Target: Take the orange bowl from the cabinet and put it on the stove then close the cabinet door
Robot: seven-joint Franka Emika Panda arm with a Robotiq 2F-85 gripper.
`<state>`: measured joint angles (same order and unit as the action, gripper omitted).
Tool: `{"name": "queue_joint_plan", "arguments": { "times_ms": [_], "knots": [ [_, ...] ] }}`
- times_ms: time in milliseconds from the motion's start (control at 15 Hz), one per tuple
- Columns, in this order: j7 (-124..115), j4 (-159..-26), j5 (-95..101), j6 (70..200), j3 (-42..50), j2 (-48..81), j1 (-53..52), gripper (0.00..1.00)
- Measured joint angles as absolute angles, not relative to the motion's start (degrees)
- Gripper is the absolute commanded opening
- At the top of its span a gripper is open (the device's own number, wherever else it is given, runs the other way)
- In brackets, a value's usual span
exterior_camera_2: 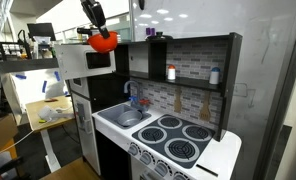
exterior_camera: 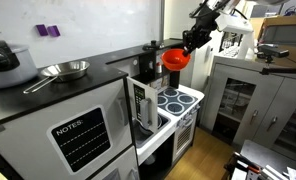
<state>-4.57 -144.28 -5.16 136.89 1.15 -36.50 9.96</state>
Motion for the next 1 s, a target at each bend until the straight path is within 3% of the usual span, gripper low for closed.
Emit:
{"name": "queue_joint_plan", "arguments": {
  "times_ms": [400, 1000],
  "knots": [
    [0.4, -143.3, 0.5, 133.2, 1.4, -35.5, 9.0, 0.02],
    [4.2, -141.2, 2.8, 135.4, 4.6, -23.2, 8.7, 0.02]
  ]
}}
